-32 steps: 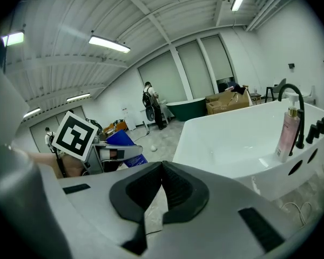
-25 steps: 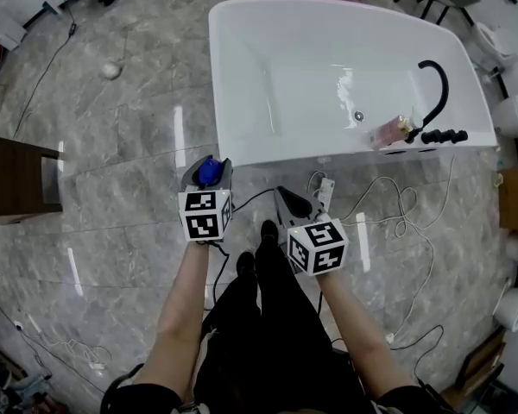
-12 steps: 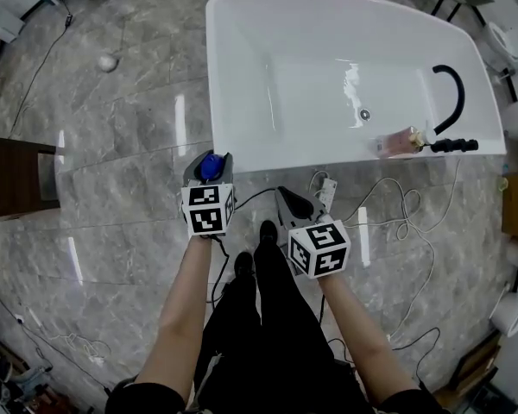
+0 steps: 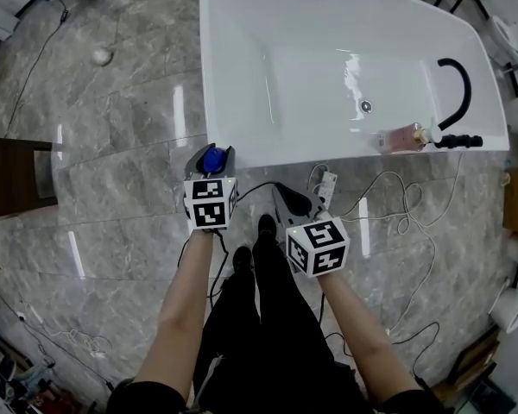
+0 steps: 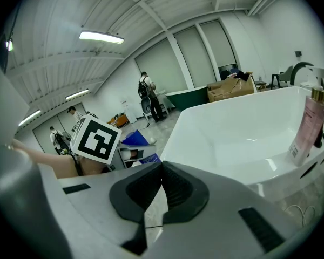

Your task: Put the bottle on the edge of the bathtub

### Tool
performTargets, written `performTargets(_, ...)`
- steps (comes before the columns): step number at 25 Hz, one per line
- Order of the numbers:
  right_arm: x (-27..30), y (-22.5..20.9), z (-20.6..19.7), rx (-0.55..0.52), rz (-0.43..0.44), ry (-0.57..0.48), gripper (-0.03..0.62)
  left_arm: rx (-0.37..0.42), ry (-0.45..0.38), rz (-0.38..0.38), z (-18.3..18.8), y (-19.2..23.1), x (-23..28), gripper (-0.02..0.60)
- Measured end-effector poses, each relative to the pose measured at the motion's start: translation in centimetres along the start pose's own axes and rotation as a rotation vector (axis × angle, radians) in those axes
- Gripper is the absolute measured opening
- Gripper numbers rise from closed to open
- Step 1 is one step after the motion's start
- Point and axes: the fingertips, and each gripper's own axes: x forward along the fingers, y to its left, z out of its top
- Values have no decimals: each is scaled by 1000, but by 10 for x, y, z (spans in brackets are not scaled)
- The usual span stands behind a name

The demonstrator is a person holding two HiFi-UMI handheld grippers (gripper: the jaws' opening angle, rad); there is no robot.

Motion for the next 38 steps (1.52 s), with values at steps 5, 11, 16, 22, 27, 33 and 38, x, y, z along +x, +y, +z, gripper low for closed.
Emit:
performTargets(5, 0, -9, -2, 10, -9, 3, 3, 7, 7, 3, -1, -3, 11, 155)
performTargets(11, -1, -16, -8, 19, -18, 14, 3, 18, 13, 2, -1, -4, 21, 155)
performTargets(16, -1, -18, -8, 21, -21, 14, 3, 27, 12, 2, -4, -6, 25, 155)
performTargets(22, -1, -20, -6, 21, -27, 9, 3, 28, 0, 6, -2, -5, 28, 157)
performTargets(27, -3, -20, -7, 22, -28, 10, 3, 44, 5, 8, -2, -6, 30, 161)
performTargets(33, -4, -18, -8, 22, -25, 8, 3, 55, 16, -2, -2, -6, 32, 163)
performTargets(38, -6, -13, -8, 19, -24, 6, 3, 59, 23, -12, -2, -6, 31, 172)
